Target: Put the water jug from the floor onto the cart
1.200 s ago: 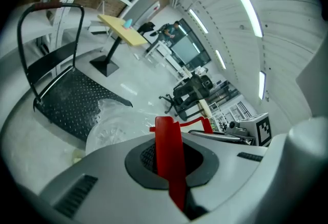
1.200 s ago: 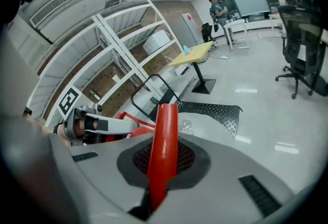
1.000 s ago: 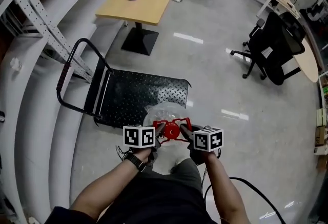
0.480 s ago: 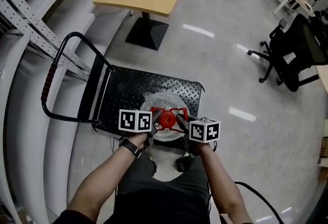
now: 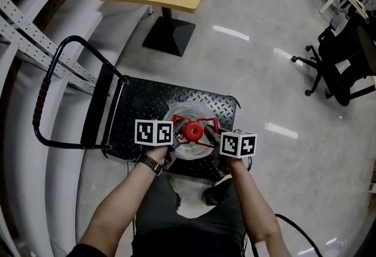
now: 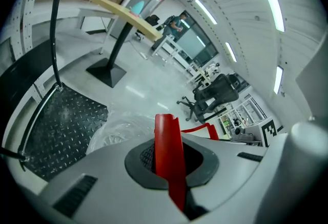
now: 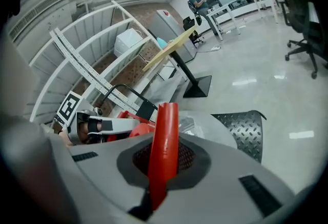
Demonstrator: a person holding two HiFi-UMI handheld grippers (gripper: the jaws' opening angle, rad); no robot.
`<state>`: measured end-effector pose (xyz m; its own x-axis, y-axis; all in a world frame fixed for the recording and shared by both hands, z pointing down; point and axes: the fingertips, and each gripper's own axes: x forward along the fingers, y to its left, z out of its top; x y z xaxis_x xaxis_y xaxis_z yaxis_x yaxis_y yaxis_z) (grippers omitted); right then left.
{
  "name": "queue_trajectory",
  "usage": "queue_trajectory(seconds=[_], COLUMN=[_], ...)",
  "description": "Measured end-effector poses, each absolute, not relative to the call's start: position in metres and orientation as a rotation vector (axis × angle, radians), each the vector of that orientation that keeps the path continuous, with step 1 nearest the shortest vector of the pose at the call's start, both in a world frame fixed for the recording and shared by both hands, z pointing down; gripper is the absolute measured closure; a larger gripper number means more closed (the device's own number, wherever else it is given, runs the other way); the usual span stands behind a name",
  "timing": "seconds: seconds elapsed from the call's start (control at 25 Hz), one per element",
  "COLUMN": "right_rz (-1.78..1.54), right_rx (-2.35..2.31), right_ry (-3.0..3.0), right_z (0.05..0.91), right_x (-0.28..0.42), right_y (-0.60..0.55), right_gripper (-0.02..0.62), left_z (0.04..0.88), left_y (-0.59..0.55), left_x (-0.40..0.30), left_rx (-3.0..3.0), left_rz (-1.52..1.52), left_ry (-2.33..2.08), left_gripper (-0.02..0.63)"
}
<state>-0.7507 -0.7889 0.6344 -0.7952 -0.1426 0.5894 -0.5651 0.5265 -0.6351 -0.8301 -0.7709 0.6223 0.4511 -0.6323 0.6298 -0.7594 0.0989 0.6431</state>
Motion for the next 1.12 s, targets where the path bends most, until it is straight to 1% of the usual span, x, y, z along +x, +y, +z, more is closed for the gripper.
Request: queue_trajectory(seconds=[0.36,0.44,0.48,0.52,0.68,0.76,0.96,1.12], right_rz=[1.150,1.098,1.076,1.056,0.965,0.927,0.876,0.819], right_rx=[0.595,0.590,0.590,0.594,0.649,0.658,0.638,0.595], right_ry=[-2.285,-2.261,-2.248,-2.237,-2.223,-2.229,-2.225,-2.218], right_z=[0.647,0.648,0.649,0.648,0.641,0.633,0.619,0.623], right_x=[-0.751,-0.750,-0.749,-0.747,-0.738,-0.737,-0.736,-0.742], right_y=[-0.809,-0.807,-0.807,-0.807,-0.819,-0.823,-0.821,-0.821], right_gripper=[0.594,0.592,0.582,0.556,0.494,0.488,0.488,0.488], left_z=[0.631,0.631,0.630,0.628,0.619,0.615,0.614,0.620], left_y=[-0.784,-0.778,-0.774,-0.771,-0.761,-0.753,-0.729,-0.737], left_x=[-0.840,-0.843,-0.843,-0.844,-0.849,-0.848,-0.849,-0.852], left_rx=[1.598,1.580,1.573,1.566,1.549,1.545,1.483,1.475], left_rz=[0.117,0.113,0.111,0.108,0.099,0.117,0.142,0.169], left_ry=[-1.289,-1.277,-1.270,-1.264,-1.250,-1.235,-1.173,-1.162], left_gripper=[0.600,0.547,0.522,0.505,0.466,0.435,0.393,0.391])
